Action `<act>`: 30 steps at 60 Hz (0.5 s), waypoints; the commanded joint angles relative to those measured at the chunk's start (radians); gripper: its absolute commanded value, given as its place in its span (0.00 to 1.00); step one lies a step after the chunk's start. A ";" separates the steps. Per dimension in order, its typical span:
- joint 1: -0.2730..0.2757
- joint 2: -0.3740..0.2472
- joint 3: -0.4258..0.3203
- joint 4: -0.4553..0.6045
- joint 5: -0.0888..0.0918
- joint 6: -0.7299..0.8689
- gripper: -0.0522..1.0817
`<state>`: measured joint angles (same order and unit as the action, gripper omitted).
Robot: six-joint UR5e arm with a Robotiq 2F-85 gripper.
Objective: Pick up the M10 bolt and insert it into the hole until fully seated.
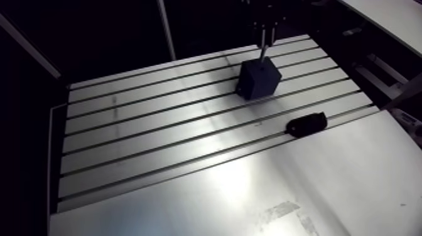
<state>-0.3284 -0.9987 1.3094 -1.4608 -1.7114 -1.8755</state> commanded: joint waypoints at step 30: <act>-0.002 -0.001 0.018 -0.008 -0.004 -0.001 1.00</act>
<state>-0.3289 -0.9986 1.3269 -1.4694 -1.7157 -1.8765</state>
